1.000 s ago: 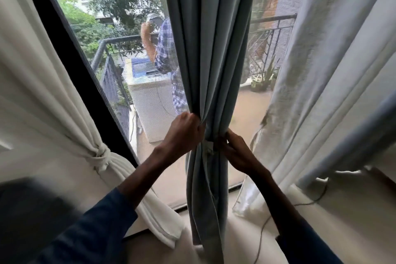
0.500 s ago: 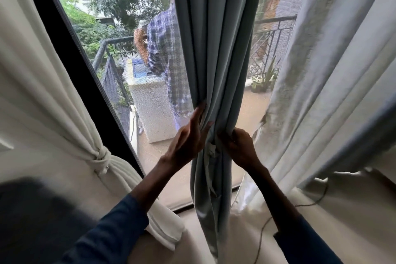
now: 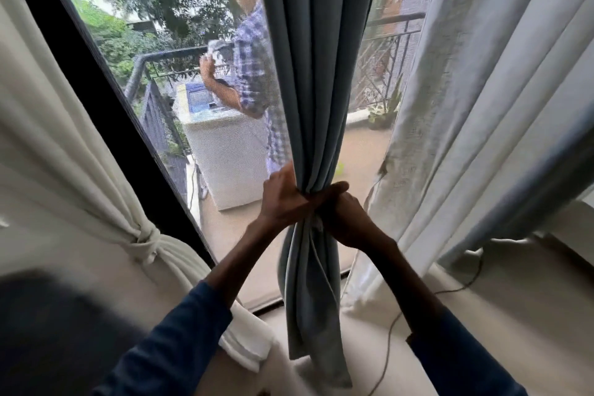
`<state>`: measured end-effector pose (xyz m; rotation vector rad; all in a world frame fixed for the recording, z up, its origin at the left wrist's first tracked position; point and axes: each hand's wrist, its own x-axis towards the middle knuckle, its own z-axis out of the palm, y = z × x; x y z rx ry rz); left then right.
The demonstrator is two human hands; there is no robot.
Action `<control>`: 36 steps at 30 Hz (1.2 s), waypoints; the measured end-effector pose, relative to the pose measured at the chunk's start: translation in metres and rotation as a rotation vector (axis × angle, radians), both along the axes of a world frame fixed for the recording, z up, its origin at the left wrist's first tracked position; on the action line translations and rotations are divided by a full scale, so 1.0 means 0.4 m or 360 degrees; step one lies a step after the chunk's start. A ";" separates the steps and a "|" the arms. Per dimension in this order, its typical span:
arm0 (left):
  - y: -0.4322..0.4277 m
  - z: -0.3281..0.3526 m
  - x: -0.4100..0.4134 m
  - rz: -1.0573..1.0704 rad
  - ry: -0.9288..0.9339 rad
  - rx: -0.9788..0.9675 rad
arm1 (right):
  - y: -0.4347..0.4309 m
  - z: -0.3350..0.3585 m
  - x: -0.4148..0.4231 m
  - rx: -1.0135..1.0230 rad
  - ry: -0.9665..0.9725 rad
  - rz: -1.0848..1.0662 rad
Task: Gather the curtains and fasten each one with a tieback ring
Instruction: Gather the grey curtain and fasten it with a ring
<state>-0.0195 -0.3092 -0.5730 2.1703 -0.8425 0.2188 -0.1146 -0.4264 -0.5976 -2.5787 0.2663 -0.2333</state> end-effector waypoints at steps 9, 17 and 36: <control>0.023 -0.001 0.014 0.0030 -0.0067 -0.0007 | 0.002 -0.032 -0.051 0.0551 -0.0609 -0.0015; 0.041 -0.002 0.004 -0.0064 -0.0082 -0.0025 | 0.090 -0.108 -0.092 0.0511 -0.0998 -0.0089; 0.048 -0.019 -0.003 -0.0019 -0.0031 0.0034 | 0.123 -0.125 -0.073 0.0560 -0.0653 -0.0180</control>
